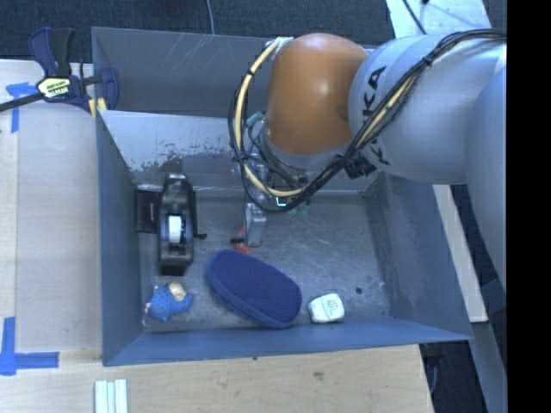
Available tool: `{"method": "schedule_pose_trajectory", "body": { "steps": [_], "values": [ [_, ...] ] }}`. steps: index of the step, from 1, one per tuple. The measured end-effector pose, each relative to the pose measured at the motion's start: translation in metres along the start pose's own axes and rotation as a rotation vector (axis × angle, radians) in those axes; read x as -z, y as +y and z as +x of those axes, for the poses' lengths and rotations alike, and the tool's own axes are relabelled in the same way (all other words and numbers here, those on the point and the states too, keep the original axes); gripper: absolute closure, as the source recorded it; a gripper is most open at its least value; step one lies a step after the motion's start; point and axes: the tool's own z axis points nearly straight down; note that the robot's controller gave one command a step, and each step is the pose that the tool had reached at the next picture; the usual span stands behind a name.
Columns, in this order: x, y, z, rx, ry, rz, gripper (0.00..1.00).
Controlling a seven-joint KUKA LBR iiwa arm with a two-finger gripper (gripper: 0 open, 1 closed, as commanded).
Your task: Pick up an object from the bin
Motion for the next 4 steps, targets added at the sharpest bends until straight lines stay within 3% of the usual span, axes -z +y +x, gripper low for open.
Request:
{"method": "schedule_pose_trajectory", "body": {
  "steps": [1, 2, 3, 4],
  "values": [
    [-0.111, -0.043, -0.010, 0.088, -0.006, 0.000, 0.00],
    [-0.076, -0.030, 0.002, 0.140, -0.012, -0.001, 0.00],
    [-0.062, -0.033, -0.006, 0.313, -0.012, 0.001, 0.00],
    [-0.109, -0.031, -0.034, 0.522, -0.009, 0.001, 0.00]
  ]
}}
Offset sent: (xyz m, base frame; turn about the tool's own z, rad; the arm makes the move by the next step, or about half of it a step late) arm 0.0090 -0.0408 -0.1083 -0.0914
